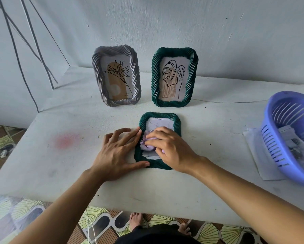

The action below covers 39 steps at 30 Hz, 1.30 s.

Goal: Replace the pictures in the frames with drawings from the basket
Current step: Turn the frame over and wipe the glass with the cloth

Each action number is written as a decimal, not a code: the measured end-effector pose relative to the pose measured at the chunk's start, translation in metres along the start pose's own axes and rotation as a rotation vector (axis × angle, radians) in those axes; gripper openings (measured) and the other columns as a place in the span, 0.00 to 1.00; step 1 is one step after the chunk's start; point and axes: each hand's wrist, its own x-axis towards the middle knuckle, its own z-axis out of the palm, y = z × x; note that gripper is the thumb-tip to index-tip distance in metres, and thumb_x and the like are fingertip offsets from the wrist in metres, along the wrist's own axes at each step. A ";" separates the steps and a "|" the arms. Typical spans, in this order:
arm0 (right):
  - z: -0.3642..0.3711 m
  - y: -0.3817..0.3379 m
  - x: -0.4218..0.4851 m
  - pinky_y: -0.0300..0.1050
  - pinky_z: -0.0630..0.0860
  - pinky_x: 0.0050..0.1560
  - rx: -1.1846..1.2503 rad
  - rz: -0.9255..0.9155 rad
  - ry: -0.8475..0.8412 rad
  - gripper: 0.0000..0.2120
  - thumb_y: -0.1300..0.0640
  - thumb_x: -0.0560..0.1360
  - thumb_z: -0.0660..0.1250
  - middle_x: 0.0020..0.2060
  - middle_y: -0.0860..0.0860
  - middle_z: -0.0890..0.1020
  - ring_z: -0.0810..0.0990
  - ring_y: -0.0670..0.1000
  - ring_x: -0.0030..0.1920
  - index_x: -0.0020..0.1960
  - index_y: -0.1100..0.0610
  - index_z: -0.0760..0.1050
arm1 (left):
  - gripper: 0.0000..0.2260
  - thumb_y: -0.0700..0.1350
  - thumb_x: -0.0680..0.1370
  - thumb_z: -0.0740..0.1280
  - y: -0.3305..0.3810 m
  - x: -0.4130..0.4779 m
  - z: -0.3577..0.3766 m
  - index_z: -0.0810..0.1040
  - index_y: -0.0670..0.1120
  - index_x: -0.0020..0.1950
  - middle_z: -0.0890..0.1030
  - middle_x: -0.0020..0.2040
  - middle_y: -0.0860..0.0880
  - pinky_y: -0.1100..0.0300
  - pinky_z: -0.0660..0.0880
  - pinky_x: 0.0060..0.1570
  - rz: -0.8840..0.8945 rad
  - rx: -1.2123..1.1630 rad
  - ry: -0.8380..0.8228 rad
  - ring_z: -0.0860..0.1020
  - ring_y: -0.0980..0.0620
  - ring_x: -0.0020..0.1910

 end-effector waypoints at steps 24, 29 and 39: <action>-0.018 0.039 0.003 0.56 0.78 0.53 -0.256 0.153 0.154 0.19 0.64 0.74 0.55 0.56 0.57 0.83 0.78 0.58 0.55 0.53 0.62 0.84 | 0.43 0.77 0.72 0.59 -0.003 0.001 -0.002 0.56 0.57 0.81 0.57 0.79 0.64 0.55 0.55 0.72 -0.004 -0.073 -0.011 0.56 0.58 0.76; -0.003 0.005 0.015 0.52 0.77 0.61 -0.143 0.166 0.180 0.19 0.70 0.71 0.60 0.57 0.57 0.83 0.79 0.57 0.57 0.58 0.63 0.81 | 0.43 0.77 0.72 0.59 -0.002 0.000 -0.002 0.56 0.57 0.81 0.58 0.79 0.63 0.57 0.53 0.71 -0.003 -0.061 -0.002 0.57 0.57 0.76; -0.016 0.009 -0.030 0.47 0.76 0.53 0.139 -0.058 0.010 0.14 0.72 0.72 0.62 0.48 0.53 0.84 0.79 0.53 0.50 0.44 0.60 0.85 | 0.43 0.78 0.72 0.59 -0.003 0.000 -0.002 0.58 0.56 0.81 0.59 0.79 0.63 0.56 0.54 0.71 -0.013 -0.063 -0.006 0.58 0.57 0.76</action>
